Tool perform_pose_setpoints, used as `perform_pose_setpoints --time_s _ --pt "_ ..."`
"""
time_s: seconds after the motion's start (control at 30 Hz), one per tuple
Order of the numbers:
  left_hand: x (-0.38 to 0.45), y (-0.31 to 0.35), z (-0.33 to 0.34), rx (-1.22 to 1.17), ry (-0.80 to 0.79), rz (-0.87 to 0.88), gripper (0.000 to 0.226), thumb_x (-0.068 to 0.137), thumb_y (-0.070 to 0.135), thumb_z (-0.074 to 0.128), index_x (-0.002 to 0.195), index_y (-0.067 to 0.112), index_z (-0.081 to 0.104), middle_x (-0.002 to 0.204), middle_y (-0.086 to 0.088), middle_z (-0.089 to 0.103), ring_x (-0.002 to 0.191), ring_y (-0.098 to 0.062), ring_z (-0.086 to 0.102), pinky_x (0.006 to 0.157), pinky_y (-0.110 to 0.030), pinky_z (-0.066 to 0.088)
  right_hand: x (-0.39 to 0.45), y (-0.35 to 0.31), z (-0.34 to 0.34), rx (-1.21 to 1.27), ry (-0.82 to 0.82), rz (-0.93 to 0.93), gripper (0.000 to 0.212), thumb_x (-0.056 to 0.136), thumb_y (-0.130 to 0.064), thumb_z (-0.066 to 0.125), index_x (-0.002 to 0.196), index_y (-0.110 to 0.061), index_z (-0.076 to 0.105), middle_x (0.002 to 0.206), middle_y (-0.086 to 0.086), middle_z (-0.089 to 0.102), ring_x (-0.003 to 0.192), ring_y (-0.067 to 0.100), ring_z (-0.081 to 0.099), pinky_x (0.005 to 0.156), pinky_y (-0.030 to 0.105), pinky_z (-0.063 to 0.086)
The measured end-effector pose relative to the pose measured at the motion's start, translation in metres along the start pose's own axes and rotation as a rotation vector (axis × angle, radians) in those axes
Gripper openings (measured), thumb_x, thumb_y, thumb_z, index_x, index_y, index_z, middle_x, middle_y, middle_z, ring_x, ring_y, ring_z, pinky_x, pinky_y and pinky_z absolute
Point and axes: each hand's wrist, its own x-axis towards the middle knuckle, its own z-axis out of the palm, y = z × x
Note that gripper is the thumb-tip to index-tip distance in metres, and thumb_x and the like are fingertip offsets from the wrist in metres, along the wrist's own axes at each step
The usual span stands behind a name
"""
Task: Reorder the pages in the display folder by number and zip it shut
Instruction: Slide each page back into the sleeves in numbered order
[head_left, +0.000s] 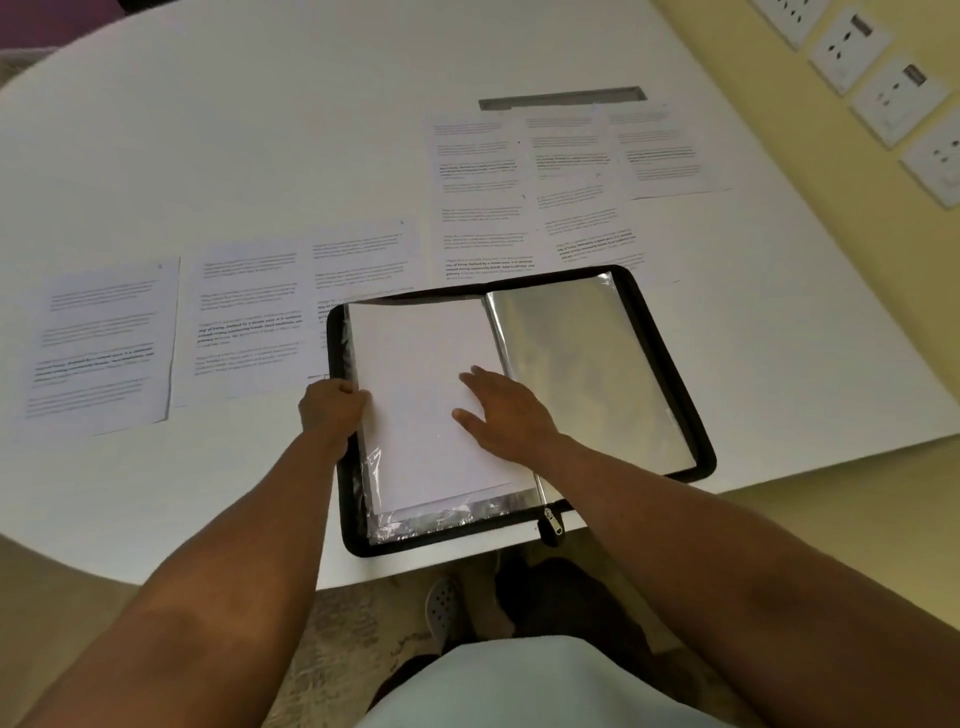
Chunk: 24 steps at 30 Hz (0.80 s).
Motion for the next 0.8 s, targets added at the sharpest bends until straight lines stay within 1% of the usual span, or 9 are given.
perform_pose_setpoints --time_s 0.03,0.1,0.17,0.27,0.37,0.47,0.57,0.7,0.8 --pt "-0.001 -0.002 0.001 0.059 0.013 0.009 0.005 0.081 0.014 0.068 0.086 0.014 0.065 0.094 -0.01 0.067 0.095 -0.032 0.065 0.085 -0.037 0.054 -0.003 0.009 0.001 -0.06 -0.025 0.027 0.064 0.1 -0.048 0.039 0.154 -0.018 0.022 0.162 0.004 0.017 0.148 0.02 0.018 0.12 0.038 0.016" --pt "-0.007 -0.004 0.007 0.167 0.039 0.024 0.029 0.081 0.01 0.064 0.109 0.008 0.063 0.105 -0.013 0.064 0.102 -0.034 0.061 0.083 -0.035 0.05 -0.009 0.026 0.002 -0.118 -0.07 0.075 0.066 0.1 -0.05 0.038 0.154 -0.017 0.018 0.163 0.005 0.011 0.148 0.022 0.015 0.12 0.038 0.014" --pt "-0.015 0.001 0.014 0.267 0.115 0.091 0.04 0.082 0.01 0.062 0.121 0.005 0.056 0.115 -0.015 0.06 0.107 -0.037 0.058 0.083 -0.037 0.046 -0.012 0.041 0.002 -0.133 -0.076 0.103 0.067 0.099 -0.051 0.039 0.154 -0.018 0.019 0.163 0.005 0.011 0.148 0.021 0.015 0.12 0.039 0.015" --pt "-0.014 0.017 0.032 0.361 0.187 0.278 0.041 0.084 0.019 0.061 0.122 0.007 0.058 0.119 -0.017 0.058 0.108 -0.037 0.057 0.091 -0.044 0.048 -0.006 0.062 -0.007 -0.094 -0.006 0.117 0.065 0.098 -0.052 0.04 0.151 -0.018 0.027 0.161 0.003 0.018 0.147 0.021 0.019 0.12 0.039 0.017" --pt "-0.004 0.048 0.055 0.333 0.131 0.394 0.04 0.086 0.024 0.062 0.122 0.008 0.062 0.119 -0.015 0.062 0.109 -0.034 0.059 0.094 -0.045 0.048 0.009 0.083 -0.023 -0.033 0.085 0.122 0.061 0.097 -0.052 0.044 0.148 -0.019 0.035 0.158 0.002 0.027 0.145 0.02 0.027 0.118 0.037 0.021" --pt "0.004 0.089 0.08 0.249 0.117 0.414 0.036 0.088 0.025 0.063 0.121 0.01 0.062 0.12 -0.01 0.063 0.113 -0.028 0.057 0.099 -0.042 0.045 0.033 0.104 -0.046 0.029 0.151 0.119 0.059 0.096 -0.049 0.048 0.146 -0.018 0.04 0.155 0.002 0.034 0.142 0.019 0.031 0.116 0.034 0.023" --pt "0.02 0.132 0.105 0.218 0.126 0.454 0.036 0.089 0.024 0.064 0.121 0.007 0.062 0.117 -0.011 0.063 0.109 -0.027 0.059 0.093 -0.036 0.044 0.068 0.129 -0.074 0.06 0.199 0.101 0.057 0.096 -0.045 0.052 0.143 -0.014 0.045 0.15 0.005 0.042 0.139 0.021 0.037 0.115 0.033 0.024" --pt "0.062 0.183 0.134 0.186 0.12 0.432 0.043 0.091 0.027 0.064 0.127 0.005 0.057 0.121 -0.014 0.06 0.111 -0.028 0.058 0.095 -0.037 0.047 0.124 0.165 -0.109 0.13 0.312 0.091 0.056 0.092 -0.047 0.054 0.129 -0.006 0.058 0.13 0.012 0.06 0.125 0.028 0.052 0.107 0.039 0.038" --pt "0.099 0.214 0.148 0.185 0.136 0.394 0.047 0.09 0.03 0.065 0.128 0.005 0.055 0.123 -0.013 0.059 0.113 -0.027 0.056 0.097 -0.035 0.044 0.166 0.187 -0.134 0.171 0.353 0.107 0.046 0.091 -0.037 0.062 0.125 -0.006 0.061 0.126 0.012 0.063 0.122 0.029 0.054 0.105 0.04 0.04"
